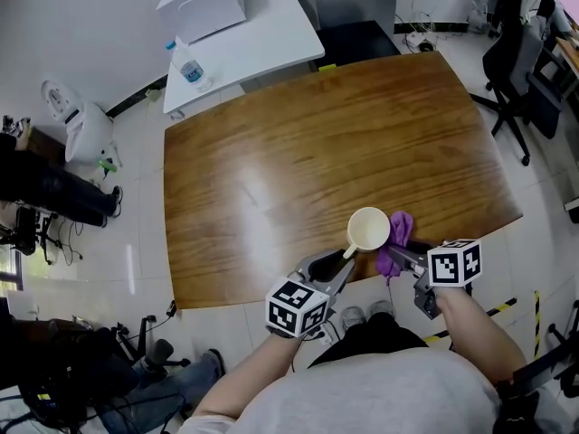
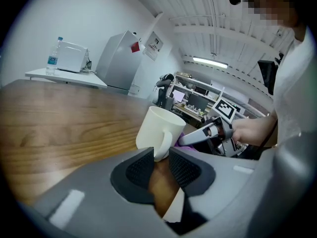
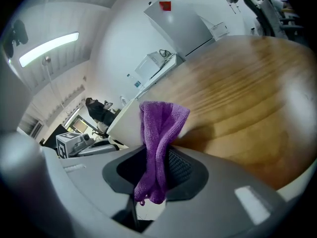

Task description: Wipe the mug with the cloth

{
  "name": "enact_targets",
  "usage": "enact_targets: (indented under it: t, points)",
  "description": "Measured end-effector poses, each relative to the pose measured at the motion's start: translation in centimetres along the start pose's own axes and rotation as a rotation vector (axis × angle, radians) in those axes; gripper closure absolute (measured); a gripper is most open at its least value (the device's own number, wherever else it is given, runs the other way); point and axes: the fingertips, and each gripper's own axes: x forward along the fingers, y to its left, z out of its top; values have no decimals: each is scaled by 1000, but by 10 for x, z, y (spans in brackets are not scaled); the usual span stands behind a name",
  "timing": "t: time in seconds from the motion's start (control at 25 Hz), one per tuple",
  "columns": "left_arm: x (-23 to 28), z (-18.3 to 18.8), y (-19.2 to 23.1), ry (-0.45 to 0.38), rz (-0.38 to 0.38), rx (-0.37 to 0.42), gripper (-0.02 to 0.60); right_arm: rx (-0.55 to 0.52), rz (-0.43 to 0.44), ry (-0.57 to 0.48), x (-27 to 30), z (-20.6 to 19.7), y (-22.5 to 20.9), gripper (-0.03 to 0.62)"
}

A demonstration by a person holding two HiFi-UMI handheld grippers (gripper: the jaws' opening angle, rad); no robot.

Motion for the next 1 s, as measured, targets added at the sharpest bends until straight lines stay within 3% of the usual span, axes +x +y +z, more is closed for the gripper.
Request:
enact_targets:
  t: [0.32, 0.52, 0.64, 1.0]
  points:
    - [2, -3, -8, -2, -14, -6, 499, 61, 56, -79, -33, 4, 22, 488]
    - [7, -5, -20, 6, -38, 3, 504, 166, 169, -153, -48, 7, 53, 488]
    - [10, -8, -28, 14, -53, 10, 508, 167, 211, -197, -49, 15, 65, 488]
    - [10, -7, -31, 24, -57, 27, 514, 261, 216, -196, -27, 5, 44, 488]
